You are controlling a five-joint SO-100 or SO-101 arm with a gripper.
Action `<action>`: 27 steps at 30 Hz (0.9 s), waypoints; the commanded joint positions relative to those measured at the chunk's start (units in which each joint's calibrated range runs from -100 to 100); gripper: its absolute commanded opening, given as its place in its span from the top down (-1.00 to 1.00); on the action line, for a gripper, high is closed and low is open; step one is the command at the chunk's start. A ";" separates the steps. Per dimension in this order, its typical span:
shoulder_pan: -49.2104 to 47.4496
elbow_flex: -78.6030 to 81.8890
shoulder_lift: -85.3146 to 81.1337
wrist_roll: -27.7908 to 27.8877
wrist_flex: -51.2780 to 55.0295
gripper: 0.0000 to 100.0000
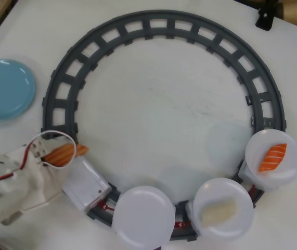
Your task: Pick up the sushi from the Shinkansen and put it on the blue dish
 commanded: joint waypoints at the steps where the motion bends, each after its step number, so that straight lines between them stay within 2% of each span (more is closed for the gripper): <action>1: -7.47 -2.44 -1.03 -3.81 0.03 0.92; 8: -19.01 -5.24 11.58 -10.45 -3.19 0.92; 14: -23.76 -20.57 29.41 -14.01 -2.85 0.92; 20: -29.48 -38.24 43.43 -16.52 0.63 0.92; 27: -35.20 -50.68 55.87 -16.99 0.37 0.92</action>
